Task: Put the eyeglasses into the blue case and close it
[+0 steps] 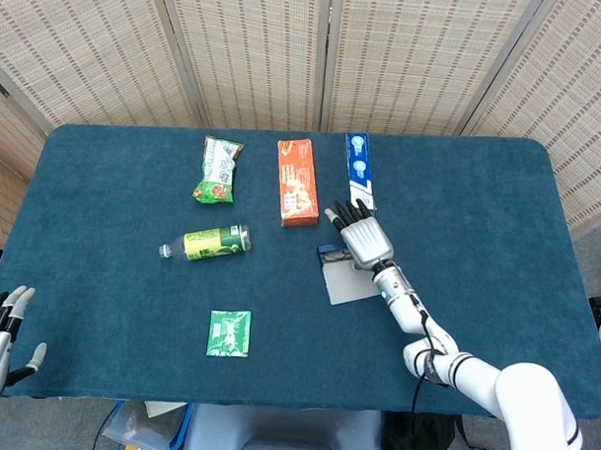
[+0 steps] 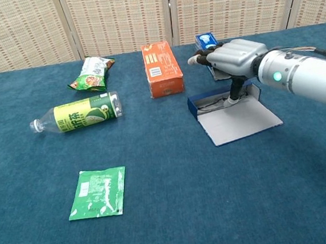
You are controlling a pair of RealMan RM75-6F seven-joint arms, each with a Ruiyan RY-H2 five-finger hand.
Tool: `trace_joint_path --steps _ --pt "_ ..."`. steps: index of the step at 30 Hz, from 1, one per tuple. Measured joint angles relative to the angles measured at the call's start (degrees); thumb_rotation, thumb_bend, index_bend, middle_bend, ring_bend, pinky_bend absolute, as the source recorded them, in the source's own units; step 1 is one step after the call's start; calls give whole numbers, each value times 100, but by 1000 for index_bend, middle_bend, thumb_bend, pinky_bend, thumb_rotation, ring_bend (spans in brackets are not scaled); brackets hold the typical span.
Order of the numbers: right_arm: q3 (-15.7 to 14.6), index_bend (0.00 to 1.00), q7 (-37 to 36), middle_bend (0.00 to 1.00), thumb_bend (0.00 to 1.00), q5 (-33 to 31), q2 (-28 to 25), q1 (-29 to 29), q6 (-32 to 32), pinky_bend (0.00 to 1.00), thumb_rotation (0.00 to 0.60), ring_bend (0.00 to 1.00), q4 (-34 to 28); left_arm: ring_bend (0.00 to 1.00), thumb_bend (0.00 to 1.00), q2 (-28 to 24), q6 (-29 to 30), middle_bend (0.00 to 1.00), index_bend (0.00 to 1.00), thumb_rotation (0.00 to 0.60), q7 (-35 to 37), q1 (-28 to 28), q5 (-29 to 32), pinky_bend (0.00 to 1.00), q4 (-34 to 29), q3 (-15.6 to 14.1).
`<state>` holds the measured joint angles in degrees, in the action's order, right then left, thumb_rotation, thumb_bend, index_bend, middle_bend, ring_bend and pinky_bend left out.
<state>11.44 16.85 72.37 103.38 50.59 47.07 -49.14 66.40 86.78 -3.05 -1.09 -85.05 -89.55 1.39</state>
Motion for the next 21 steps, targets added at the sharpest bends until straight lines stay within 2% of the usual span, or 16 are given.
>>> trace_joint_path --steps 5,9,12,16,21 --pt "-242 0 -285 0 169 402 -420 -359 638 0 600 0 -620 0 357 2 39 0 0 600 13 13 11 0 -17 13" --pt "-561 0 -693 0 172 810 -733 -801 1265 0 600 0 -946 0 358 3 27 0 0 600 -11 -15 -8 0 -47 27" --pt "-802 0 -804 0 171 1011 -932 -1086 1505 0 600 0 -1098 0 357 -10 19 0 0 600 -39 -42 -49 0 -101 27" --pt "-971 0 -757 0 171 1085 -1053 -1302 1579 0 600 0 -1178 0 357 -17 4 0 0 600 -77 -60 -74 0 -140 18" --pt "-1013 0 -795 0 171 1060 -1033 -1380 1470 0 600 0 -986 0 357 -8 -7 0 0 600 -122 -62 -80 0 -174 -3"
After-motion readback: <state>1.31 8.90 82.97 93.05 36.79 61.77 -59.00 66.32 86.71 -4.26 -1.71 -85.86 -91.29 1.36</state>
